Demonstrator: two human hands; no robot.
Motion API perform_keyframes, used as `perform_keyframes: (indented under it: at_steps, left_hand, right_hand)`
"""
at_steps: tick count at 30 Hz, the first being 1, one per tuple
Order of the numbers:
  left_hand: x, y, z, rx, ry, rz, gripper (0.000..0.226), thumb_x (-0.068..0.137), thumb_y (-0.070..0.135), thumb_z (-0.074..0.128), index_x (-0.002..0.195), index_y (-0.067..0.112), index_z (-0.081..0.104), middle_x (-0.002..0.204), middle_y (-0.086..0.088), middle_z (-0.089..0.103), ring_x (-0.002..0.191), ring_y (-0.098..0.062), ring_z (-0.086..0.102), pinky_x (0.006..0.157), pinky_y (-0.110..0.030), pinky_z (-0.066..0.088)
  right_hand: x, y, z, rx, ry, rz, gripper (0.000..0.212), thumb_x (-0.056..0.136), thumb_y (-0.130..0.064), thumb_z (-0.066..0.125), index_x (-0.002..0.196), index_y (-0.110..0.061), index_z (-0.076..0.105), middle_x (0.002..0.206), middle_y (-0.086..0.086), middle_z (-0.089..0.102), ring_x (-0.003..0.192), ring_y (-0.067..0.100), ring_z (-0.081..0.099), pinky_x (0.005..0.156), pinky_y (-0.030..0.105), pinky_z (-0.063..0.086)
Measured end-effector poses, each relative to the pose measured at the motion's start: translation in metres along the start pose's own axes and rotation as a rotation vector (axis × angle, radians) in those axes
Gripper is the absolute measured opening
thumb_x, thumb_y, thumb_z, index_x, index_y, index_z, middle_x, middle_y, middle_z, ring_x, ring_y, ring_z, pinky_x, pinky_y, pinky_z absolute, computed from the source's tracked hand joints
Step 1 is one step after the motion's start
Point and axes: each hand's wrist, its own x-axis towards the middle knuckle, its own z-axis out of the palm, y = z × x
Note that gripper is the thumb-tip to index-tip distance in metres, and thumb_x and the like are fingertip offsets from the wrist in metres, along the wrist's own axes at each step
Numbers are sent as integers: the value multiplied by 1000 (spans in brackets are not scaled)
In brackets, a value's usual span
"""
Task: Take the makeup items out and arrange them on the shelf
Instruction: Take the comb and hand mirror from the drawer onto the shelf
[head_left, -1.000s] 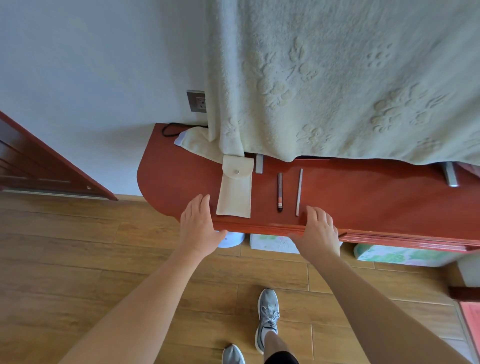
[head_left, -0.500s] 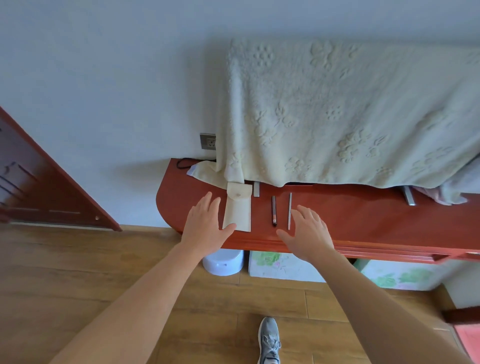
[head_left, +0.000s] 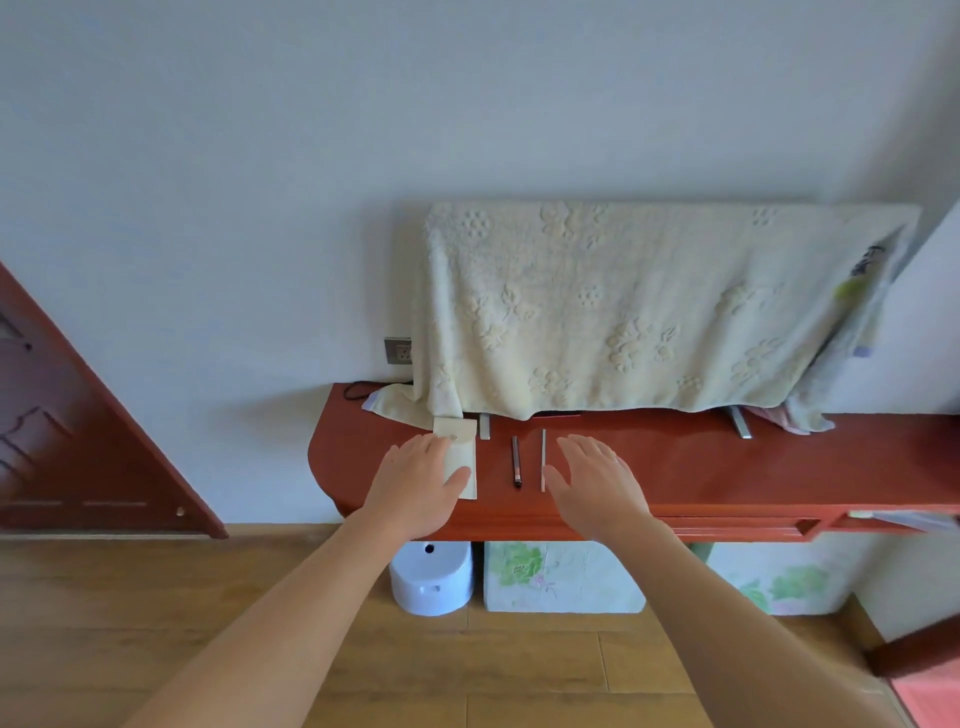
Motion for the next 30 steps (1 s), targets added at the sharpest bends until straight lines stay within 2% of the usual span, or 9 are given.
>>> perform_keyframes:
  at_steps: [3, 6, 10, 14, 17, 21, 26, 30]
  left_hand:
    - [-6, 20, -10, -16, 13, 7, 47, 103, 45, 35, 140, 17, 46, 139, 3, 52, 128, -19, 48, 110, -39, 35]
    - [-11, 37, -17, -25, 50, -3, 40, 103, 42, 36, 131, 17, 50, 131, 4, 55, 119, -20, 53, 104, -37, 39]
    - [-19, 68, -18, -30, 104, 7, 40, 103, 38, 38, 132, 15, 51, 134, 1, 55, 120, -20, 52, 101, -34, 40]
    - [-24, 111, -7, -39, 132, 50, 46, 103, 38, 39, 142, 15, 46, 143, 2, 49, 131, -20, 46, 109, -35, 37]
    - [-29, 148, 1, -43, 160, 72, 44, 102, 36, 42, 139, 13, 49, 139, -2, 52, 129, -24, 48, 108, -37, 38]
    - [-30, 193, 12, -47, 186, 86, 47, 103, 35, 41, 145, 12, 45, 148, -4, 46, 138, -21, 40, 113, -34, 29]
    - [-16, 228, 28, -50, 154, 108, 55, 104, 39, 37, 153, 14, 35, 160, -3, 31, 148, -18, 25, 122, -36, 21]
    - [12, 244, 34, -27, 165, 137, 52, 104, 39, 37, 150, 14, 37, 157, -3, 36, 145, -19, 30, 119, -35, 22]
  right_hand:
    - [-10, 9, -15, 27, 3, 5, 51, 101, -43, 33, 143, -16, 40, 148, 0, 43, 138, 18, 34, 112, 34, 27]
    - [-20, 20, -32, 34, -4, 1, 52, 101, -44, 33, 145, -18, 38, 148, -2, 42, 137, 19, 36, 110, 36, 31]
    - [-36, 44, -54, 27, 15, -13, 48, 101, -44, 33, 140, -18, 42, 145, -2, 45, 133, 19, 40, 107, 36, 34]
    - [-57, 84, -74, 18, 27, -14, 47, 101, -44, 32, 136, -16, 46, 142, -2, 47, 131, 19, 41, 106, 36, 35]
    - [-72, 117, -87, 6, 22, -19, 48, 101, -44, 31, 139, -16, 43, 144, -2, 46, 133, 18, 39, 107, 36, 34]
    - [-83, 152, -101, -14, 24, -40, 47, 101, -43, 31, 138, -16, 44, 143, -2, 47, 133, 18, 39, 108, 35, 33]
    - [-80, 190, -110, -23, 30, -35, 46, 101, -42, 32, 135, -15, 46, 140, -1, 48, 131, 19, 40, 108, 36, 33]
    - [-61, 215, -112, -46, 45, -14, 44, 101, -42, 33, 133, -15, 48, 137, 0, 51, 129, 19, 43, 106, 35, 34]
